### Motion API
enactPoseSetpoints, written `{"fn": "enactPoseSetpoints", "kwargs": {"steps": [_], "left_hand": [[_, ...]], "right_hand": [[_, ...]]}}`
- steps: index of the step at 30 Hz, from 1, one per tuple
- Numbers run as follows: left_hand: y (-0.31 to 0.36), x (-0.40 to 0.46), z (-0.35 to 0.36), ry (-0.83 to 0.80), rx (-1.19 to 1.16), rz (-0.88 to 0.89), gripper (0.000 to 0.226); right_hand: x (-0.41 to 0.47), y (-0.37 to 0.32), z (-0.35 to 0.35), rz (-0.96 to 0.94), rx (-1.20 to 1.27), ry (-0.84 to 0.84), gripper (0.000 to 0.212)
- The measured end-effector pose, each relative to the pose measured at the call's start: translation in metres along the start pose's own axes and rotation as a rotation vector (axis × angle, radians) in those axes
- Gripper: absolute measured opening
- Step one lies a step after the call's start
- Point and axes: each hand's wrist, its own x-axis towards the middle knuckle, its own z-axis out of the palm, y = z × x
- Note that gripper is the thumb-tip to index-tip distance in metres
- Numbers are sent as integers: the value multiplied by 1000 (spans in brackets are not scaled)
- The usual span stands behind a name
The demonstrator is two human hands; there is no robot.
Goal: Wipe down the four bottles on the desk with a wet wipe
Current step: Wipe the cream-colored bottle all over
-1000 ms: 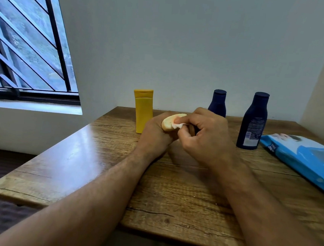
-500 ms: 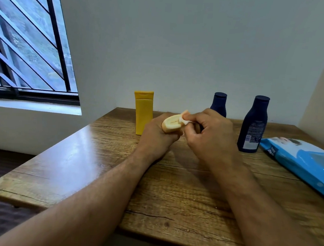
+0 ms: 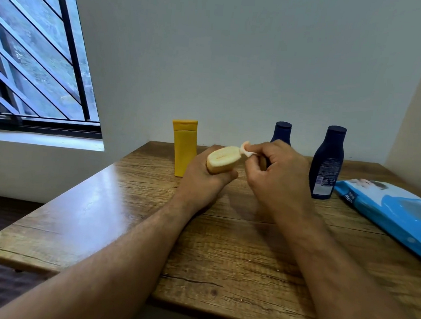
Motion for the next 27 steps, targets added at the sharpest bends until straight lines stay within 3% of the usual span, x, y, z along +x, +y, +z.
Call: {"fn": "enactPoseSetpoints", "kwargs": {"steps": [4,9,11,14,16,21,25,27], "left_hand": [[2,0,-3,52,-404,-237,59],[9,-1,-5,-6,-732,-275,58],[7,2,-8,62,-748,-268,55],[8,2,-8,59,-725,-268,27],[10,3,-6,57,-717,-301,13],[7,3,-9,56,-816,-325,52],[13,1,-7,-23,-706,-336,59],[15,1,-7,-52,-656,-324,52]], "right_hand": [[2,3,-3,73,81,67,22],[-2,3,1,147,182,-173,21],[-2,2,0,167,239,-228,18],[-3,1,-3,163,264,-297,19],[-3,3,-1,185,245,-252,20],[1,8,1,213,221,-129,21],[1,7,1,194,191,-125,22],[2,6,-1,191,234,-110,21]]}}
